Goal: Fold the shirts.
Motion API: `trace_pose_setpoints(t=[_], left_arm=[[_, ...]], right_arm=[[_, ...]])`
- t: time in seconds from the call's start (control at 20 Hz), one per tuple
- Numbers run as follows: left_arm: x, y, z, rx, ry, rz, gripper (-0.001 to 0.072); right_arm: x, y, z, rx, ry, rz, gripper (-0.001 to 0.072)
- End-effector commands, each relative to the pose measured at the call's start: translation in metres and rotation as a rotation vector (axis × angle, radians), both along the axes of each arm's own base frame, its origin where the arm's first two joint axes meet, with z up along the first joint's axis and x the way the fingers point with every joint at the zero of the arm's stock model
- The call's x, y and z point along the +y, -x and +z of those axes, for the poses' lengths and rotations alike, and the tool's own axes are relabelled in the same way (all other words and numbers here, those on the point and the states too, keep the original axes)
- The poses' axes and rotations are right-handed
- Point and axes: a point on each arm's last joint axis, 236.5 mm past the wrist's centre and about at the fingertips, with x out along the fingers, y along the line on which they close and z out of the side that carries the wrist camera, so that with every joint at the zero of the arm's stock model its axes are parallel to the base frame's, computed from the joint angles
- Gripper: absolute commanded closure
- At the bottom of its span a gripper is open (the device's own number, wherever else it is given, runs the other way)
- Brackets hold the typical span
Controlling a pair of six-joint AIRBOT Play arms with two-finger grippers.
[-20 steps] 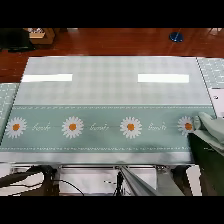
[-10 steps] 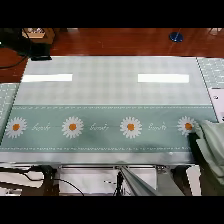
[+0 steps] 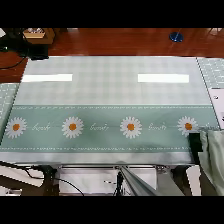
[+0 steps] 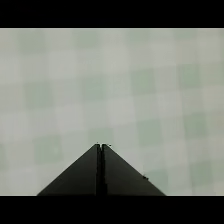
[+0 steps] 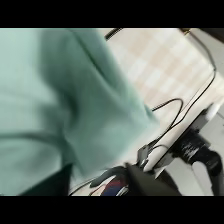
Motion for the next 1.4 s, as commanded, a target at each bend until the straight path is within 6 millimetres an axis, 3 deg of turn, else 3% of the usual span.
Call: trace_pose_setpoints(t=[0.0, 0.05, 0.1, 0.15, 0.2, 0.25, 0.3, 0.35, 0.4, 0.5, 0.55, 0.6, 0.7, 0.75, 0.8, 0.85, 0.9, 1.15, 1.35], left_arm=[[0.005, -0.004, 0.000, -0.013, -0.002, 0.011, 0.0669], [0.005, -0.002, 0.000, -0.006, -0.001, 0.009, 0.0631], [0.004, 0.002, -0.002, 0.012, 0.000, 0.003, 0.0631], [0.003, 0.006, -0.004, 0.030, 0.002, -0.003, 0.0598], [0.002, 0.010, -0.006, 0.048, 0.003, -0.009, 0.0416], [0.000, 0.013, -0.008, 0.066, 0.010, -0.007, 0.0229], [-0.002, 0.015, -0.009, 0.083, 0.024, 0.011, 0.0185], [-0.006, 0.016, -0.010, 0.090, 0.027, 0.009, 0.0185], [-0.015, 0.017, -0.010, 0.091, 0.025, -0.010, 0.0185], [-0.039, 0.022, -0.011, 0.095, 0.001, -0.101, 0.0185], [-0.052, 0.027, -0.013, 0.107, -0.007, -0.139, 0.0185], [-0.064, 0.035, -0.016, 0.134, -0.027, -0.179, 0.0185], [-0.074, 0.050, -0.027, 0.191, -0.132, -0.242, 0.0198], [-0.076, 0.058, -0.031, 0.222, -0.193, -0.270, 0.0369], [-0.084, 0.064, -0.032, 0.238, -0.209, -0.294, 0.0406], [-0.092, 0.069, -0.033, 0.250, -0.211, -0.314, 0.0235], [-0.094, 0.073, -0.035, 0.269, -0.219, -0.311, -0.0007], [-0.057, 0.089, -0.039, 0.373, -0.321, -0.212, -0.0010], [-0.062, 0.081, -0.036, 0.337, -0.299, -0.168, -0.0008]], right_arm=[[-0.029, -0.013, -0.003, -0.059, 0.089, 0.083, 0.0239], [-0.043, -0.030, 0.000, -0.134, 0.140, 0.105, 0.0239], [-0.064, -0.060, 0.011, -0.254, 0.211, 0.147, 0.0239], [-0.086, -0.103, 0.027, -0.403, 0.281, 0.201, 0.0245], [-0.104, -0.167, 0.051, -0.617, 0.334, 0.273, 0.0272], [-0.108, -0.234, 0.079, -0.827, 0.337, 0.354, 0.0274], [-0.099, -0.299, 0.105, -1.005, 0.298, 0.440, 0.0274], [-0.079, -0.357, 0.124, -1.126, 0.218, 0.528, 0.0274], [-0.052, -0.403, 0.128, -1.173, 0.116, 0.611, 0.0272], [0.013, -0.465, 0.102, -1.131, -0.097, 0.771, 0.0268], [0.048, -0.484, 0.081, -1.087, -0.195, 0.840, 0.0260], [0.085, -0.499, 0.057, -1.032, -0.285, 0.914, 0.0260], [0.142, -0.511, 0.020, -0.906, -0.386, 1.079, 0.0262], [0.158, -0.513, 0.007, -0.830, -0.392, 1.171, 0.0264], [0.167, -0.514, -0.001, -0.764, -0.373, 1.248, 0.0260], [0.171, -0.516, -0.004, -0.700, -0.335, 1.323, 0.0191], [0.171, -0.517, -0.004, -0.651, -0.295, 1.381, 0.0082], [0.172, -0.522, -0.003, -0.698, -0.280, 1.324, 0.0085], [0.179, -0.522, -0.007, -0.861, -0.387, 1.085, 0.0085]])
